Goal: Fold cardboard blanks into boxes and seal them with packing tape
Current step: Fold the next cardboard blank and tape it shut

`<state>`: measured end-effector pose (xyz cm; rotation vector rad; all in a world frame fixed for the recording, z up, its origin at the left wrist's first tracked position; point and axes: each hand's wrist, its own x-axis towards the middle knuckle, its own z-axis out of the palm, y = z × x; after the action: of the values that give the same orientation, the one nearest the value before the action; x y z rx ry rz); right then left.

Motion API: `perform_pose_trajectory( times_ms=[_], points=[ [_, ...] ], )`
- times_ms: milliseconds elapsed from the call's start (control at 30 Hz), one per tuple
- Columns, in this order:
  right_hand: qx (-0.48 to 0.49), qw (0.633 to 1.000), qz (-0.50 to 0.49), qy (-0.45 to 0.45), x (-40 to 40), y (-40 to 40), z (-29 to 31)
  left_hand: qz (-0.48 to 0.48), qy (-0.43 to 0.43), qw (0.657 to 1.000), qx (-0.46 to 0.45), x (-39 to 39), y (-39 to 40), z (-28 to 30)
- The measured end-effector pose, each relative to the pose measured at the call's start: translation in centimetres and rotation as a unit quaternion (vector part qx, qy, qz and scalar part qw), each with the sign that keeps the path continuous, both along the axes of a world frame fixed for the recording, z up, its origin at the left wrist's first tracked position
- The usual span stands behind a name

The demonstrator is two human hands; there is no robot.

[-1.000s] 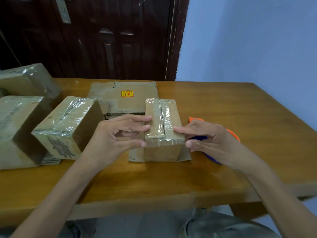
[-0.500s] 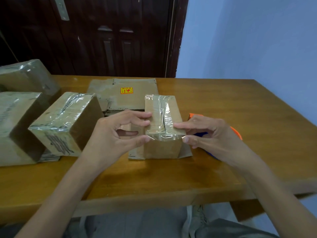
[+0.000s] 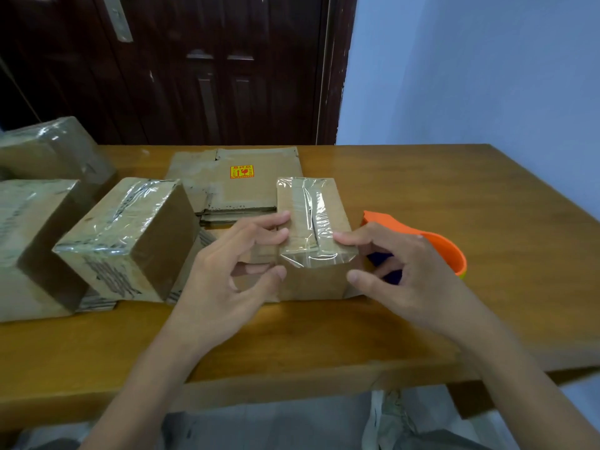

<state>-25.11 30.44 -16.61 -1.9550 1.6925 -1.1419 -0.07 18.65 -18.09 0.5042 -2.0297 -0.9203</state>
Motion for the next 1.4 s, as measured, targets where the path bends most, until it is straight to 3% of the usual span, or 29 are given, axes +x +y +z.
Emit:
perform_pose_trajectory(
  times_ms=[133, 267, 433, 667, 767, 900, 1033, 1400],
  points=[
    [-0.022, 0.999, -0.008, -0.038, 0.4, -0.3, 0.4, 0.01, -0.01, 1.0, 0.025, 0.2, 0.1, 0.8],
    [-0.038, 0.998, -0.033, -0.028, 0.9, -0.5, 0.2, 0.083, -0.014, 0.996, -0.005, -0.7, 0.6, 1.3],
    [-0.025, 1.0, -0.016, 0.002, 0.4, -0.6, 0.3, 0.083, -0.015, 0.996, -0.041, -1.0, 0.5, 1.0],
    [-0.101, 0.992, -0.037, 0.071, 0.1, -1.1, -0.2, 0.086, -0.074, 0.974, -0.198, -1.0, -1.0, -0.1],
    [-0.11, 0.99, -0.082, 0.032, 0.9, -1.0, -0.4, 0.091, -0.066, 0.975, -0.19, -1.1, -0.7, -0.4],
    [-0.188, 0.968, -0.134, 0.098, 2.8, -2.2, -1.2, 0.124, -0.065, 0.974, -0.176, -2.0, 0.1, -0.1],
    [-0.2, 0.973, -0.105, 0.052, 2.2, -2.6, -2.0, 0.129, -0.053, 0.972, -0.191, -2.4, -0.3, 0.1],
    [-0.171, 0.98, -0.099, 0.032, 2.6, -1.9, -2.9, 0.107, 0.002, 0.988, -0.11, -1.9, 0.1, -0.4]
  ],
)
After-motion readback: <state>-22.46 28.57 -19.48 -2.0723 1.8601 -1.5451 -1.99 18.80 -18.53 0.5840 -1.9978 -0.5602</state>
